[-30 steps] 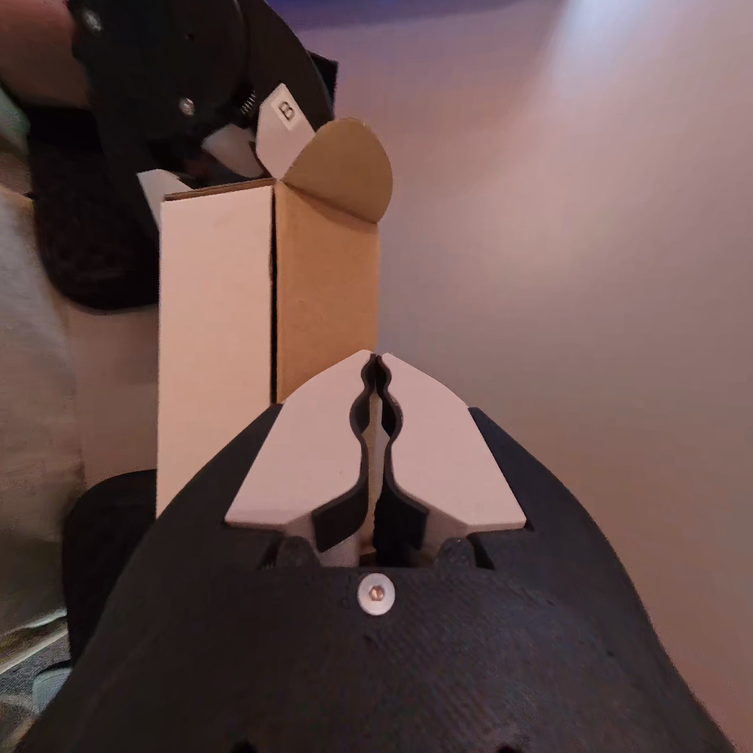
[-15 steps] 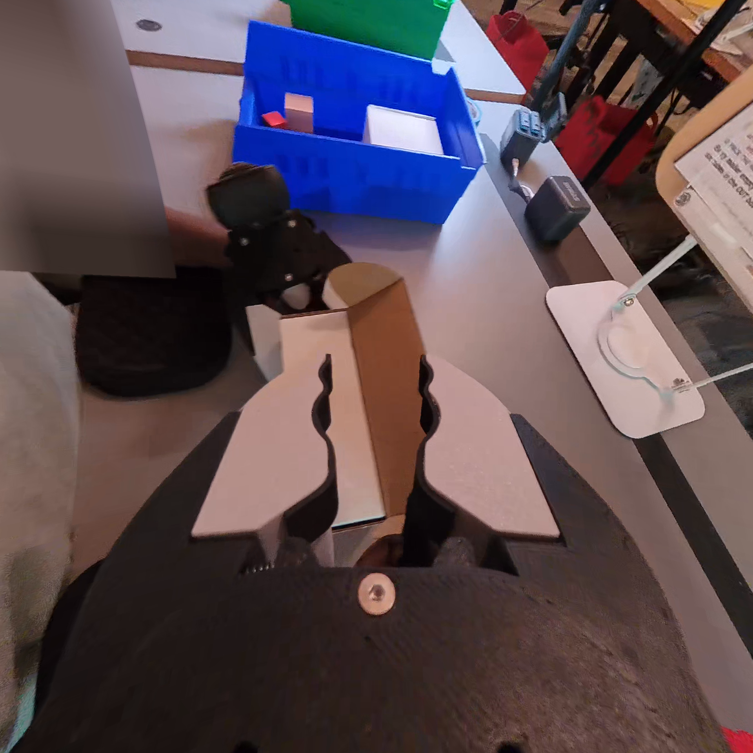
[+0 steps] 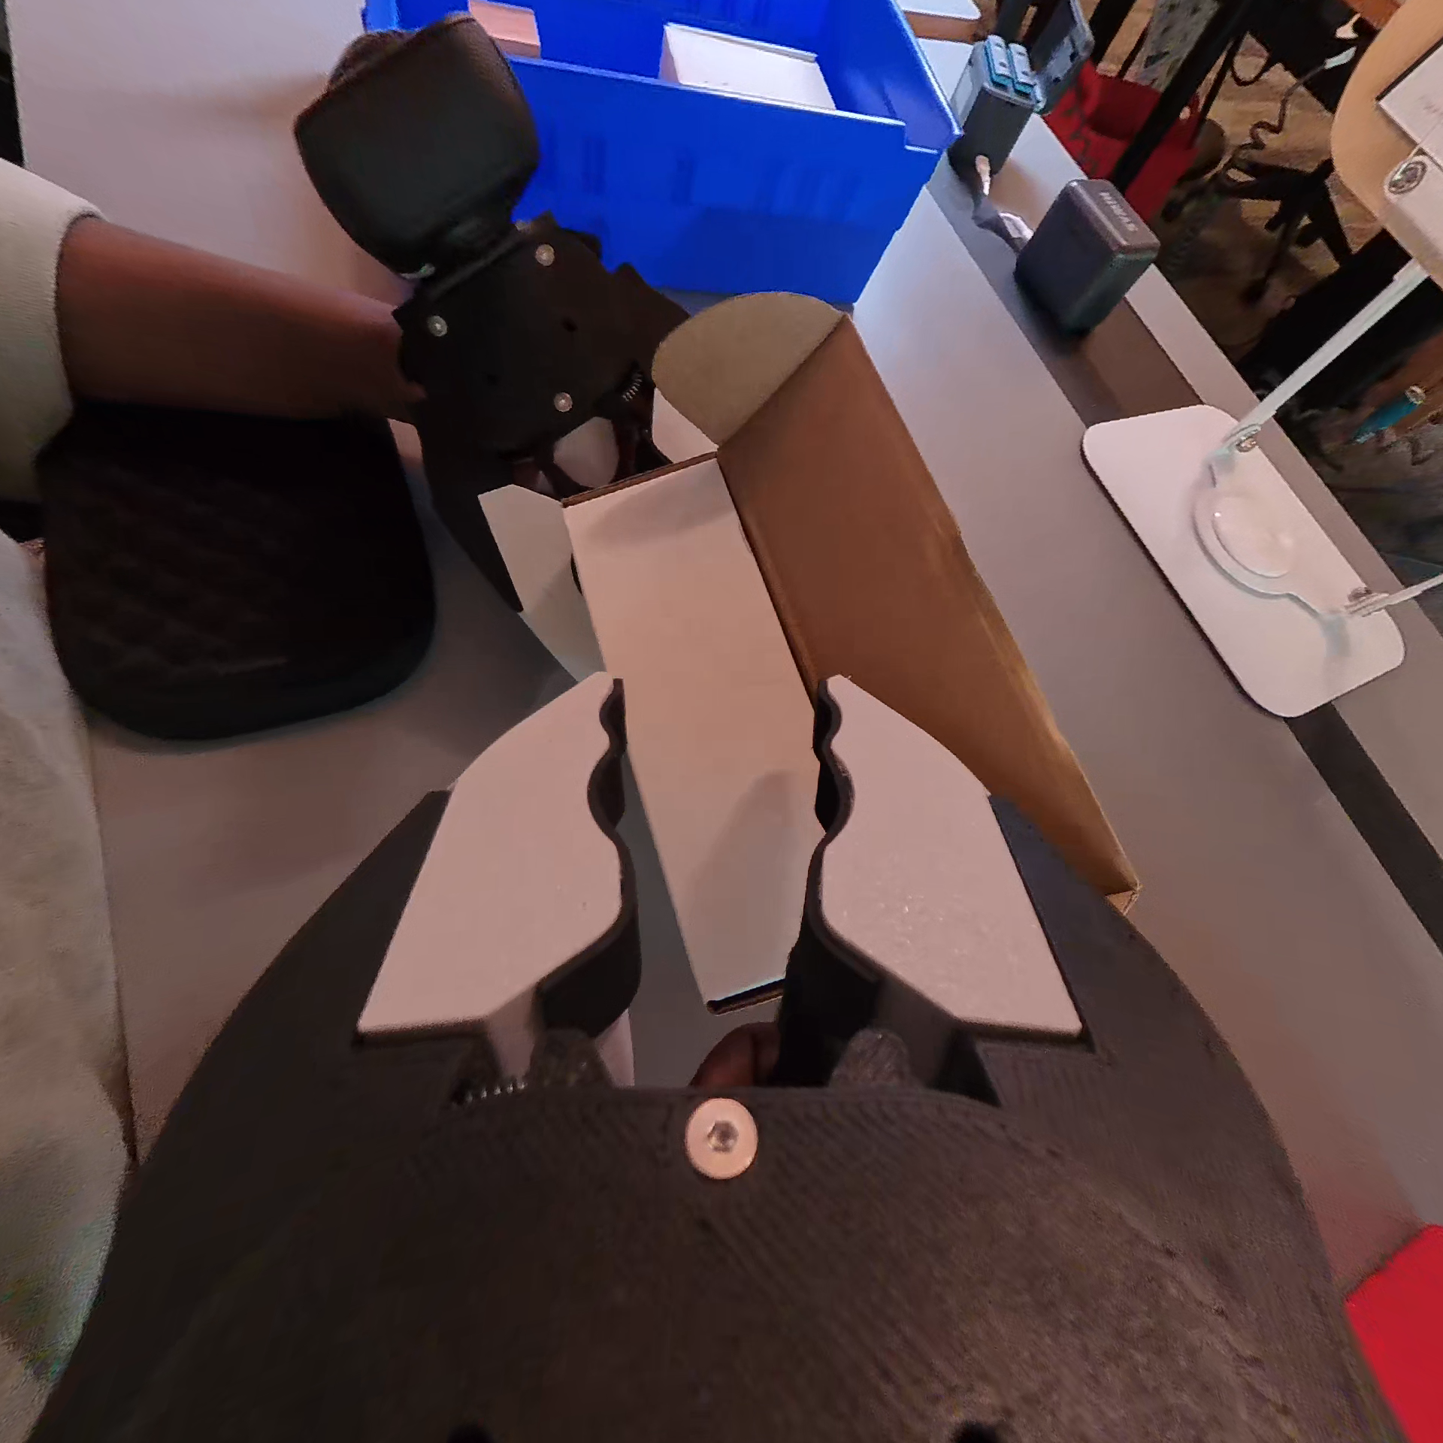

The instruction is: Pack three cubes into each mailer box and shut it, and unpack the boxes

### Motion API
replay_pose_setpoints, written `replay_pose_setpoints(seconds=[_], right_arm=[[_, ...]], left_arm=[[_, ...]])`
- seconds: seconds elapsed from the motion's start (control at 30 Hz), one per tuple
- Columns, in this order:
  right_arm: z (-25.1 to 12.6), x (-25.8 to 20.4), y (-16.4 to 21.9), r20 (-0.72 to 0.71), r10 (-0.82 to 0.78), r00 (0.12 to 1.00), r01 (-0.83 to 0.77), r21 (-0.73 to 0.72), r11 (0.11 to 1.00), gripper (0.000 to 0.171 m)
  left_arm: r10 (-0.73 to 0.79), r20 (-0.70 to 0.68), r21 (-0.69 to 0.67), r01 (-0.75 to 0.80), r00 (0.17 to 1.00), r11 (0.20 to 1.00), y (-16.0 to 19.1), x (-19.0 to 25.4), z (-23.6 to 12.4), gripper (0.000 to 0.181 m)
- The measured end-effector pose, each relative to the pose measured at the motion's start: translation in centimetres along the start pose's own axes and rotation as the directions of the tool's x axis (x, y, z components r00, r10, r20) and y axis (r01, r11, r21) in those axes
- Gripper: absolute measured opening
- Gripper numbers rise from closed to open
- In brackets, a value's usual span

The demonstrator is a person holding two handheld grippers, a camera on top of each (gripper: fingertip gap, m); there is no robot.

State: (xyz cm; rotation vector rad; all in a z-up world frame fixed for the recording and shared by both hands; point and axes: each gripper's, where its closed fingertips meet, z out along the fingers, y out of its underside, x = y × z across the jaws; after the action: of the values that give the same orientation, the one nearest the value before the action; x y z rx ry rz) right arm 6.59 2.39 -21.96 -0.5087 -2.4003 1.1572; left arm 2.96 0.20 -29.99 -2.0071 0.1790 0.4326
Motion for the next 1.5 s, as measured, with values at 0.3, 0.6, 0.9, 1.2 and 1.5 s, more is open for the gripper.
replay_pose_setpoints(seconds=[0.3,0.6,0.9,1.2,1.5], right_arm=[[0.3,-0.2,0.4,-0.017,-0.014,1.0,0.013,-0.015,1.0,0.046],[-0.7,-0.7,-0.3,-0.011,0.013,1.0,-0.013,0.036,0.999,0.044],[-2.0,-2.5,-1.2,0.039,0.028,0.999,-0.031,0.102,0.994,0.042],[-3.5,-3.4,-0.2,0.043,0.062,0.997,-0.066,0.104,0.992,0.041],[-3.2,-6.2,2.7,0.133,0.12,0.984,-0.125,0.03,0.992,0.039]], left_arm=[[0.015,0.024,0.003,-0.015,1.0,1.0,0.1,-0.4,-0.1,0.081],[0.07,0.061,0.011,-0.071,0.996,0.997,0.1,-0.8,-0.1,0.081],[0.183,0.052,-0.054,-0.18,0.982,0.982,0.8,-0.5,-0.6,0.08],[-0.068,0.003,-0.176,0.068,0.998,0.982,1.6,0.8,-3.5,0.122],[-0.281,0.041,-0.148,0.284,0.959,0.947,-0.3,2.8,-7.9,0.116]])
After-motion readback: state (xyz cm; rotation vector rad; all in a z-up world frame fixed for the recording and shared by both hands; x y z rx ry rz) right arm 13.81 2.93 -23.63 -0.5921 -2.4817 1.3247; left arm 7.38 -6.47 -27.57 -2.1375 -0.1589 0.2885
